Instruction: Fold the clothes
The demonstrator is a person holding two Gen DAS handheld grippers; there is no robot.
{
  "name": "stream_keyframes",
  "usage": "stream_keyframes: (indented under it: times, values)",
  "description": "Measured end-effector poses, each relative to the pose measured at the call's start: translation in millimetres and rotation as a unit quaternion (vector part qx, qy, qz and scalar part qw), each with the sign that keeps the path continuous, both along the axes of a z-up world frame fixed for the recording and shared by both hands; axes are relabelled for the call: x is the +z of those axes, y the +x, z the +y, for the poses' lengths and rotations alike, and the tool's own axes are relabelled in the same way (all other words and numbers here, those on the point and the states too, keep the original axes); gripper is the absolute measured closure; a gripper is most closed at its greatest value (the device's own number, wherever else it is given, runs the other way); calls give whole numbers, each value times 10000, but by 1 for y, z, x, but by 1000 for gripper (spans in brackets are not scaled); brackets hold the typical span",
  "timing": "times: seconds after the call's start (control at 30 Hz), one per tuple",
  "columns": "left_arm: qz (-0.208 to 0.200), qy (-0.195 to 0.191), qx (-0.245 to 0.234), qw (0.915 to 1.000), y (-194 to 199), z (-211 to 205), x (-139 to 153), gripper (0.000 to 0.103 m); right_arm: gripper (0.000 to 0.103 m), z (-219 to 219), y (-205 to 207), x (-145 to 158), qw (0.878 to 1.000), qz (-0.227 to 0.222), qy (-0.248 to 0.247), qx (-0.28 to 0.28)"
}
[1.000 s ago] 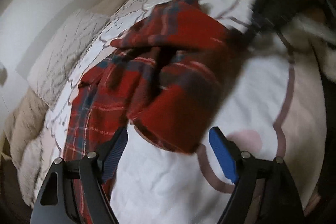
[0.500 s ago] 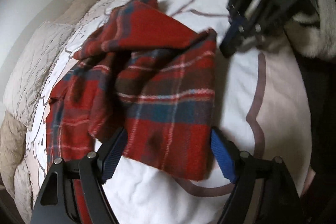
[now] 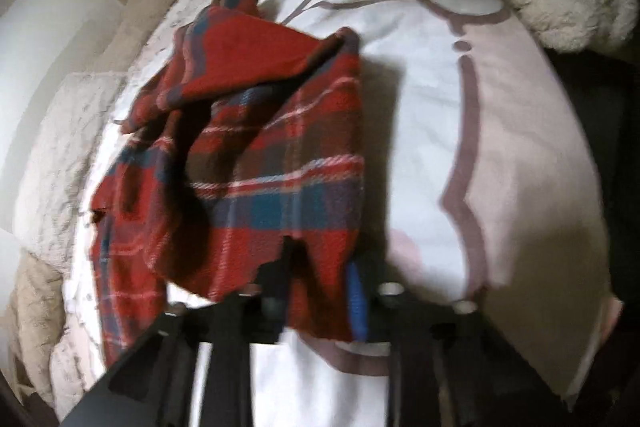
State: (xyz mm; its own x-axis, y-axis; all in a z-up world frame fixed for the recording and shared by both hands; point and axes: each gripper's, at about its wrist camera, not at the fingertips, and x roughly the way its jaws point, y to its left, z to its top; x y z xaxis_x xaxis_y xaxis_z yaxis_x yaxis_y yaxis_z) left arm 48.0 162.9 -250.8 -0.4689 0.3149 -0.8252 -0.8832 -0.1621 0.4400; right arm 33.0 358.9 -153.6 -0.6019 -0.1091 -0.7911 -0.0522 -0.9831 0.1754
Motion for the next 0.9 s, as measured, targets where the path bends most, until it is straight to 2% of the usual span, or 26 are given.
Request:
stream_keyframes:
  times: [0.03, 0.13, 0.17, 0.2, 0.27, 0.33, 0.43, 0.5, 0.6, 0.63, 0.67, 0.7, 0.73, 0.8, 0.9]
  values:
    - [133, -71, 78, 9999, -2, 0, -3, 98, 97, -1, -11, 5, 9999, 101, 22, -16]
    - [194, -83, 264, 9994, -9, -2, -3, 98, 97, -4, -46, 22, 9991, 405, 86, -65]
    - [201, -63, 252, 9995, -9, -3, -2, 98, 90, -7, -60, 25, 9988, 473, 78, -74]
    - [208, -44, 240, 9995, -9, -4, -1, 98, 57, -12, -76, 25, 9988, 478, 44, -75]
    - [216, -3, 206, 9996, -9, -5, -2, 98, 9, -23, -103, 22, 9989, 455, 65, -64]
    - [246, 32, 151, 9996, -8, -6, -4, 98, 9, -39, -130, 18, 9985, 465, 279, 43]
    - [248, 102, 79, 9996, -9, -7, -6, 98, 9, -62, -177, -1, 9967, 106, 803, 69]
    - [217, 134, 59, 9997, -11, -6, -6, 98, 18, -71, -208, -22, 9948, -362, 951, -9]
    - [175, 163, 38, 9997, -13, -6, -5, 98, 19, -76, -244, -55, 9873, -1003, 1211, -235]
    - [175, 180, 45, 9997, -13, -6, -4, 98, 23, -77, -253, -66, 9832, -1182, 1357, -304]
    - [215, 247, 91, 9994, -14, -7, -2, 98, 47, -75, -259, -76, 9788, -1304, 1545, -328]
    - [260, 318, 144, 9991, -15, -8, 0, 98, 84, -71, -261, -82, 9757, -1386, 1665, -327]
    - [328, 415, 259, 9983, -18, -9, 4, 98, 96, -62, -260, -84, 9751, -1417, 1661, -392]
    - [328, 617, 636, 9955, -32, -12, 12, 99, 99, -33, -247, -69, 9813, -1194, 1283, -790]
    - [115, 770, 1415, 9869, -67, -20, 20, 99, 100, 13, -215, -22, 9860, -608, 712, -1379]
